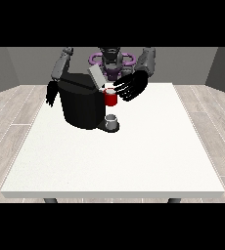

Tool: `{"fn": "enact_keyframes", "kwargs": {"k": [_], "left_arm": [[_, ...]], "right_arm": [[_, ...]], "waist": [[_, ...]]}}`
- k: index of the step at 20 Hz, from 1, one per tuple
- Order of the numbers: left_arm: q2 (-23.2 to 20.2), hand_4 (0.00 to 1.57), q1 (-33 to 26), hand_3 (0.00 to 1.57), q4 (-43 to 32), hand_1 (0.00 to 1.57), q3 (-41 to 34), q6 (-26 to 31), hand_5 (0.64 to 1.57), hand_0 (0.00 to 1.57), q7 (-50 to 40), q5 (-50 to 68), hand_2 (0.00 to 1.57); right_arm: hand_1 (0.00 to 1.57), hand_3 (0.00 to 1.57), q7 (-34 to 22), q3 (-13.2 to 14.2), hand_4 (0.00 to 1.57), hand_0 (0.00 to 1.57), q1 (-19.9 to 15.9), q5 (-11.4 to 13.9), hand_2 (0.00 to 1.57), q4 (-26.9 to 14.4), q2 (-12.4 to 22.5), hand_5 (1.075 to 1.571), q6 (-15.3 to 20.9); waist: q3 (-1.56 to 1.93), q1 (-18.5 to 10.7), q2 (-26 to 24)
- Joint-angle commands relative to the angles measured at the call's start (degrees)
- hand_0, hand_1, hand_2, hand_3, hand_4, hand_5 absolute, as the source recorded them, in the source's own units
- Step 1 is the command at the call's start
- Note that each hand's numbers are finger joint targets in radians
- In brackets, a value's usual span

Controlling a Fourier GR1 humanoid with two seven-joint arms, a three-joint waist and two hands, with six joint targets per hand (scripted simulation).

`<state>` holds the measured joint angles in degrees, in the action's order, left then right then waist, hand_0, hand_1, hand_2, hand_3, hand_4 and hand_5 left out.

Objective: Insert the coffee pod into the coffee machine and close the lid

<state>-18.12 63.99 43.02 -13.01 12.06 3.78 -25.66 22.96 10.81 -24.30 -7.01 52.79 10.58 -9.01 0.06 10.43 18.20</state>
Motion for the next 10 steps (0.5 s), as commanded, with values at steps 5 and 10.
{"fn": "enact_keyframes", "kwargs": {"k": [5,10], "left_arm": [[10.7,0.0,-15.5,0.0,3.2,0.0,-0.2,2.5,1.571,0.0,7.9,6.9,0.0],[12.7,0.14,-28.2,0.0,3.5,0.0,-2.4,6.8,1.571,0.0,15.5,12.1,0.0]], "right_arm": [[0.0,0.0,5.6,2.9,0.26,0.0,8.5,-1.4,0.0,-5.4,-0.2,1.571,-0.8],[0.0,0.0,7.2,2.0,0.23,0.0,17.2,-0.8,0.0,-4.6,-0.4,1.571,-2.4]], "waist": [[-0.06,-9.0,-10.3],[-0.11,-11.4,-19.4]]}}
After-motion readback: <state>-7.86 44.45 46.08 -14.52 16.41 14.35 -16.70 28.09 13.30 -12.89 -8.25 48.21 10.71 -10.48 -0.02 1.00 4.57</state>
